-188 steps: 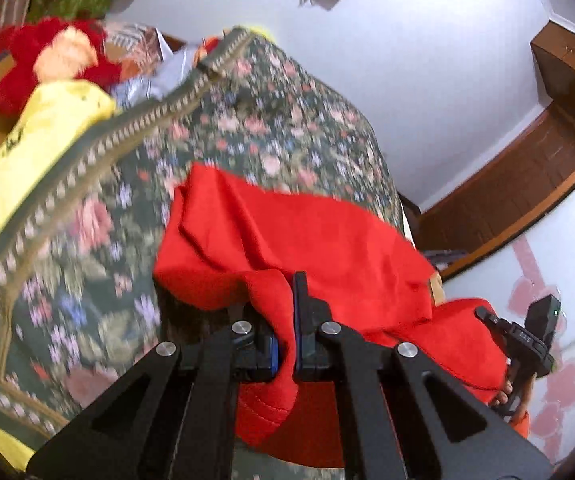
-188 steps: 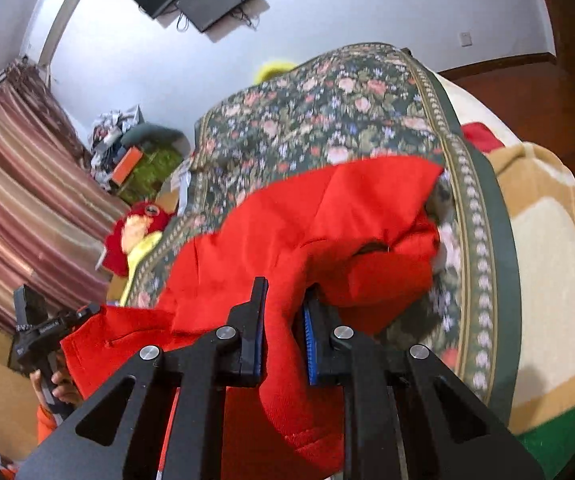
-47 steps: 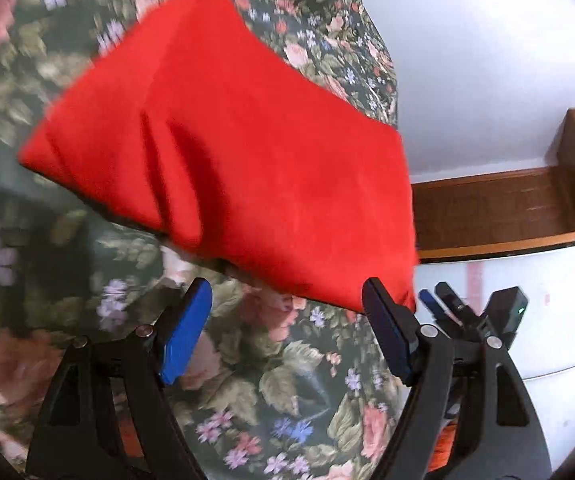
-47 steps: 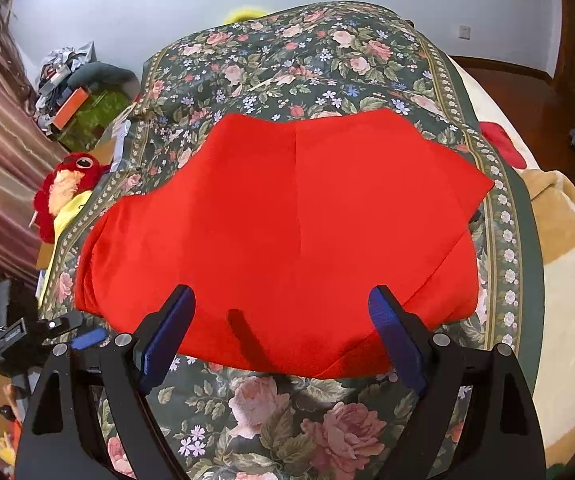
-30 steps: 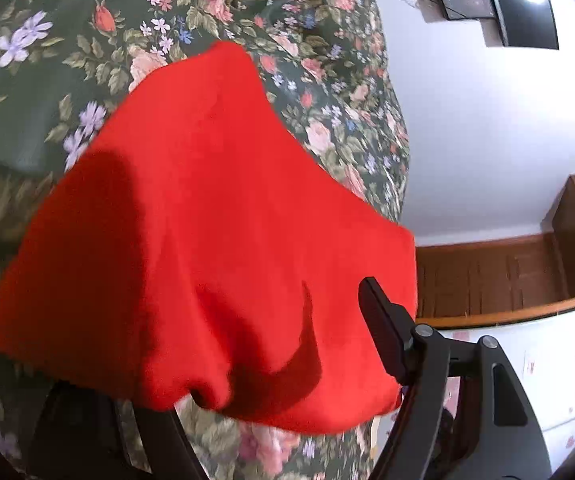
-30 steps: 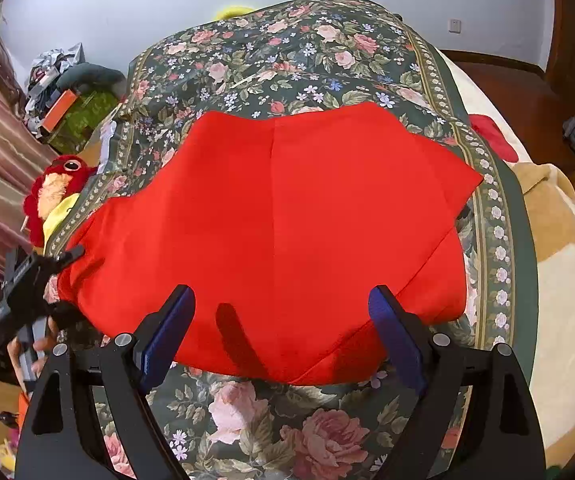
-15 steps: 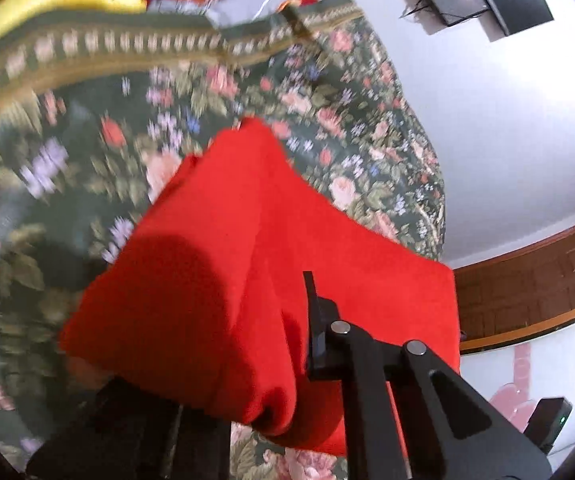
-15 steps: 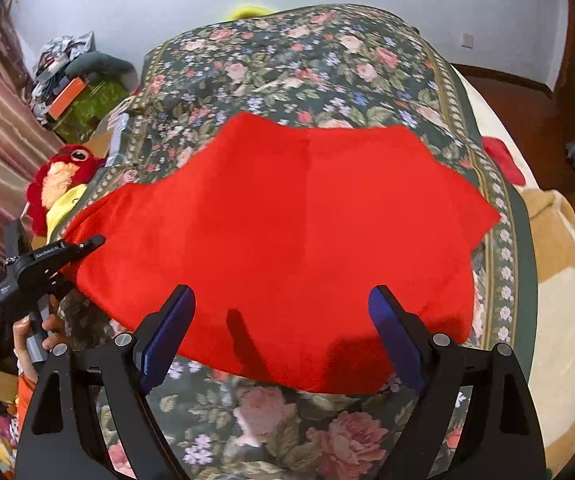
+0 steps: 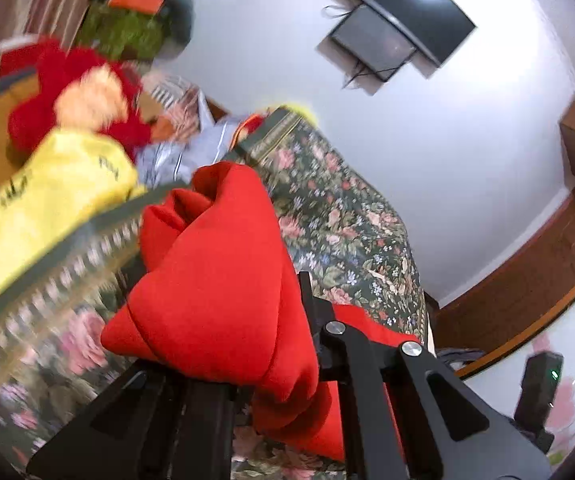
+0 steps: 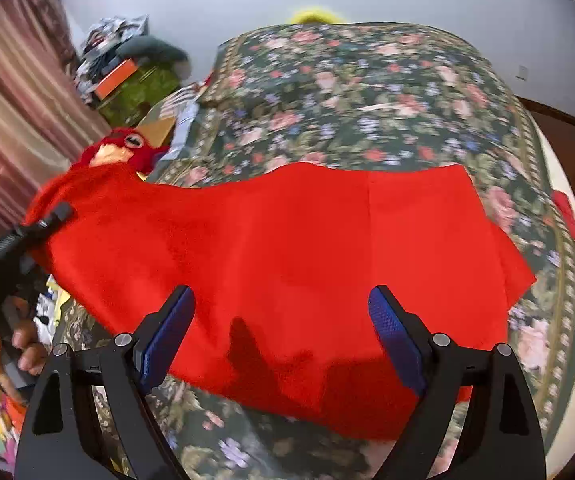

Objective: Fold large clothes

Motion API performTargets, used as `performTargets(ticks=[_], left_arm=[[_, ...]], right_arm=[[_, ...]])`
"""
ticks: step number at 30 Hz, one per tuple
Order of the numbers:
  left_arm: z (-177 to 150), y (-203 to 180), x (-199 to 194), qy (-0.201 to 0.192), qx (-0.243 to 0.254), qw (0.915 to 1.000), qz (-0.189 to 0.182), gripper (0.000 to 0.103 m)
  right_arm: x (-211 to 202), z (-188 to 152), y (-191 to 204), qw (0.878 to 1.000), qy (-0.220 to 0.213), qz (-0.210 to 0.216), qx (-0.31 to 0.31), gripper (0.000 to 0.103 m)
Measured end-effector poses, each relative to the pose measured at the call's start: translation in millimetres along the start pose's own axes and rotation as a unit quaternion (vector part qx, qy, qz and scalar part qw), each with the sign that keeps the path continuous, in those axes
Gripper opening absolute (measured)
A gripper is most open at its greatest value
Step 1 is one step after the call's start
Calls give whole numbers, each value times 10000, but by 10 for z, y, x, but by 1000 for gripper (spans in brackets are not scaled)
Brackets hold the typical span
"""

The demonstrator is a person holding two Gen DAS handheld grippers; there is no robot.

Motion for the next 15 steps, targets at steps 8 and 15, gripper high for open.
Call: performTargets(ticks=[8, 15], left_arm=[[107, -285, -200, -136, 582, 9981, -119, 7], [-44, -773, -79, 29, 791, 9957, -485, 7]], right_arm=[[561, -346, 371, 9948, 758, 18, -674, 88], [488, -398, 416, 9910, 794, 251, -1049, 96]])
Point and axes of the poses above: each gripper's, at about its wrist camera, not at the fingertips, and x roughly the way its jaws point, y to its left, z to its top, the point moved 6 cm from there along x, roughly the way its jaws point, and after that the axes turned 9 degrees about -y, right-handed, at the moved point
